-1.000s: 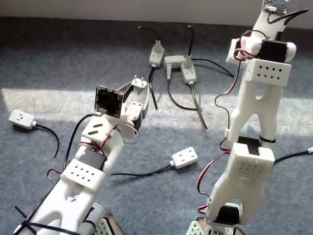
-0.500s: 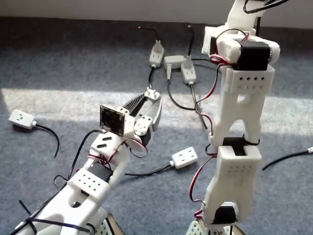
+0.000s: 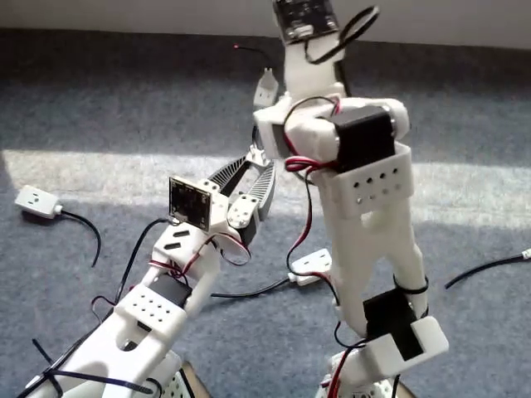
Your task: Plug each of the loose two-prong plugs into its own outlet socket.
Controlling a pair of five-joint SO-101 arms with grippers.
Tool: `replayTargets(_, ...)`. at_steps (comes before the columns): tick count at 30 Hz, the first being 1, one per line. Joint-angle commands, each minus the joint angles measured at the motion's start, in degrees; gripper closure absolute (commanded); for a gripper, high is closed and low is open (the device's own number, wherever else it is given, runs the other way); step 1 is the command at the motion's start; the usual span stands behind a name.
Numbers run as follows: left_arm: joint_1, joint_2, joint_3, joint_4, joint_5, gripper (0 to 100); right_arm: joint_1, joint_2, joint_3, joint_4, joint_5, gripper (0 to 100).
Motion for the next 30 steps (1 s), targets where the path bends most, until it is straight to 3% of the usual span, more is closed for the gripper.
replayTargets(1, 0.8, -1.6, -1.5, -1.1, 0.7, 99, -6.0, -3.6, 2.9, 2.2, 1.5, 99.2)
replayTargets(8, 0.8, -1.6, -1.9, -1.2, 0.7, 99, -9.6, -7.7, 15.2, 1.9, 1.6, 99.2)
replayTargets(16, 0.8, -2.2, -1.5, -1.3, 0.8, 99, -9.2, -7.7, 16.6, -2.0, 1.8, 99.2)
replayTargets(20, 0.8, -2.2, -1.5, -1.1, 0.8, 99, -6.2, -7.5, 18.6, -5.0, 7.0, 99.2)
replayTargets(30, 0.8, -2.2, -1.5, -1.1, 0.8, 99, 4.4, -7.3, 24.4, -16.0, 8.1, 99.2)
